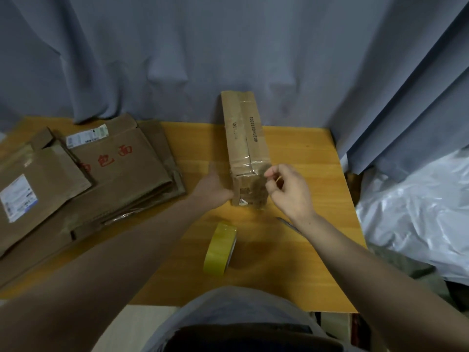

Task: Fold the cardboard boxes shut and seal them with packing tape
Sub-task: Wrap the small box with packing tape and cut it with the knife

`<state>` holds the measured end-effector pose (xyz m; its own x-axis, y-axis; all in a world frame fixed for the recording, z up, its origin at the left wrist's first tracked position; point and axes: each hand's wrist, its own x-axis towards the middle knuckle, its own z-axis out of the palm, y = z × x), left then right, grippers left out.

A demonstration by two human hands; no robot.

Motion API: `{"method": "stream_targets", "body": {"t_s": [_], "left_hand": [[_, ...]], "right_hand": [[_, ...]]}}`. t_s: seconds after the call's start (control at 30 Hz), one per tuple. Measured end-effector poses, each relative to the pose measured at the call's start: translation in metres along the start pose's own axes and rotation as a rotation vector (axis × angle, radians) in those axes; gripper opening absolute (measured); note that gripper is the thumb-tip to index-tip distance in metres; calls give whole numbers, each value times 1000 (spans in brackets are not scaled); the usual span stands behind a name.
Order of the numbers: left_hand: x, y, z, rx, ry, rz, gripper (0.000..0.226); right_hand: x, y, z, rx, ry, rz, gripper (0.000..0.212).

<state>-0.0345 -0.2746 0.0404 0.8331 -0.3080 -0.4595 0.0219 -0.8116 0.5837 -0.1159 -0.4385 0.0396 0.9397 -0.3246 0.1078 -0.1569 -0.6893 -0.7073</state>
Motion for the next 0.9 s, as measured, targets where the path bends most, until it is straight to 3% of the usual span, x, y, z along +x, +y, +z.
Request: {"method": "stream_targets", "body": {"t_s": [0.07,0.13,0.23,0.3,0.4,0.5,0.63,0.7,0.77,0.9], "left_hand": [[-7,-11,2,110,-53,-65,65],[-14,-23,8,112,-135,-127,35],[-28,-36,20,-38,-263,-211,25],[-34,-40,24,-110,-293,-189,6],[-39,-44,24,-199,-313,-110,17],[-37,-50,26,-28,-300,27,48],[-33,-56,28,12,-198,163,30],[-33,-57,28,26,-172,221,25],[-33,-57,29,50,-155,266,22],[-33,-52,27,211,-108,360,18]], "right_hand": [[-10,3,10,37,-129,121,14],[-18,7,21,124,-315,356,12],[-33,6,37,316,-555,699,27],[-43,2,44,440,-633,802,37],[-54,-2,51,577,-694,837,63],[-62,-4,60,721,-718,860,76],[-71,-1,70,826,-657,867,92],[-78,0,72,857,-658,855,85],[-83,1,76,826,-667,841,55],[-79,6,70,770,-640,823,33]]}}
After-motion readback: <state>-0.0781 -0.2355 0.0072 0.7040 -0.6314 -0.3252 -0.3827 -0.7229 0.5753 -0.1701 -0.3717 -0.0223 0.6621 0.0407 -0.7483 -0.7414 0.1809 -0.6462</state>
